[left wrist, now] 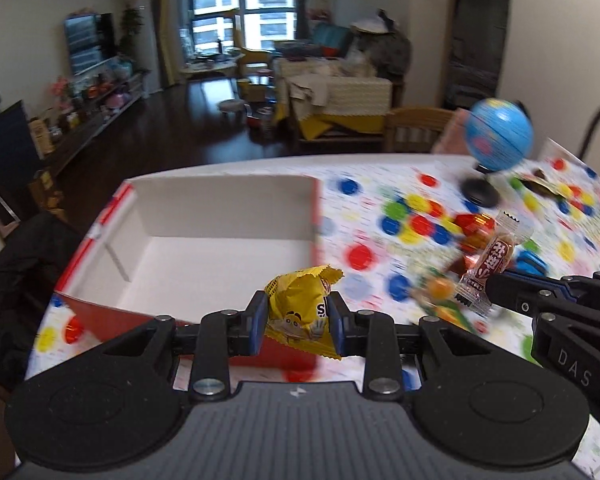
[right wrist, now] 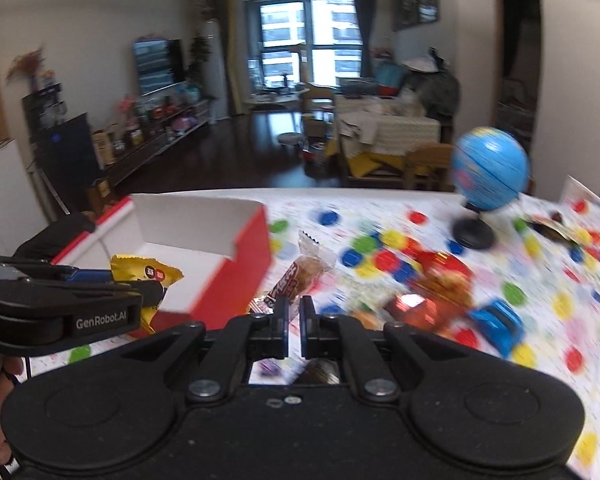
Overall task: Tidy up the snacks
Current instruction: 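Carry the yellow bag with the left tool while the right tool carries the candy bar to the box, then open both tools to drop the yellow bag and candy bar into the box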
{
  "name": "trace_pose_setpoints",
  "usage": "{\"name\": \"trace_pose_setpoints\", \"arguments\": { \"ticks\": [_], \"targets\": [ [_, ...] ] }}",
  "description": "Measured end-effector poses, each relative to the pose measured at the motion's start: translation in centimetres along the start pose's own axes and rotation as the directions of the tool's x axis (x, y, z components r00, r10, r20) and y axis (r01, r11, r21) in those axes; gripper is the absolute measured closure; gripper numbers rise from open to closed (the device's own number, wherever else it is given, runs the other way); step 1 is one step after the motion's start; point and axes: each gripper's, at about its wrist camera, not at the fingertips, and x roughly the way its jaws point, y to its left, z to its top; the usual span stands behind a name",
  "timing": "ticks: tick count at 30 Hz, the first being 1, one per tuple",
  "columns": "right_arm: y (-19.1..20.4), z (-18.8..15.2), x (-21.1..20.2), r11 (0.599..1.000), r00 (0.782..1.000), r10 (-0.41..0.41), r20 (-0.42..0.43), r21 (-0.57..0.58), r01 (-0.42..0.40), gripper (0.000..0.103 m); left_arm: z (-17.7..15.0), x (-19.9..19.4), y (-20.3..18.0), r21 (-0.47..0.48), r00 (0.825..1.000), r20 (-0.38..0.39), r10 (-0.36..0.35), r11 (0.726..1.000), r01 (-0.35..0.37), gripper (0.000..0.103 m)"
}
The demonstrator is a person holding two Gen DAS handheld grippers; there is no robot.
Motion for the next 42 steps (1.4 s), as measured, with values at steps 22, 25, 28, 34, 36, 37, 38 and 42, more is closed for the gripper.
{"name": "trace_pose_setpoints", "arguments": {
  "ticks": [22,25,28,34,36,37,38,42],
  "targets": [
    [11.3,3.4,12.3,0.991,0.990,0.047,-0.130,-0.122,-0.063,0.100,3.7,10.0,14.4,-0.045,0.984,-0.124,0.128,0.990,-0.134,0.071],
    [12.1,3.1,14.0,0.989,0.986,0.047,-0.163,-0.133,-0.069,0.100,3.4,11.5,15.1,-0.038,0.979,-0.158,0.131,0.990,-0.139,0.071],
    [12.7,2.8,15.1,0.987,0.981,0.047,-0.190,-0.142,-0.075,0.100,3.2,12.8,15.6,-0.038,0.973,-0.193,0.130,0.989,-0.140,0.071],
    [13.2,2.3,16.7,0.987,0.968,0.039,-0.246,-0.140,-0.075,0.100,2.7,14.9,15.8,-0.019,0.961,-0.250,0.121,0.991,-0.130,0.071],
    [13.3,2.2,17.0,0.988,0.966,0.036,-0.258,-0.138,-0.074,0.099,2.6,15.5,15.9,-0.017,0.955,-0.275,0.111,0.993,-0.120,0.071],
    [13.2,2.1,17.1,0.988,0.964,0.039,-0.264,-0.134,-0.076,0.098,2.6,15.6,15.8,-0.014,0.954,-0.282,0.103,0.994,-0.112,0.071],
    [13.2,2.1,17.2,0.988,0.961,0.043,-0.272,-0.131,-0.082,0.097,2.5,15.7,15.8,-0.010,0.953,-0.284,0.102,0.994,-0.109,0.071],
    [13.0,2.0,17.4,0.990,0.952,0.052,-0.301,-0.110,-0.089,0.089,2.4,15.8,15.5,-0.006,0.949,-0.302,0.096,0.995,-0.102,0.071]
  ]
}}
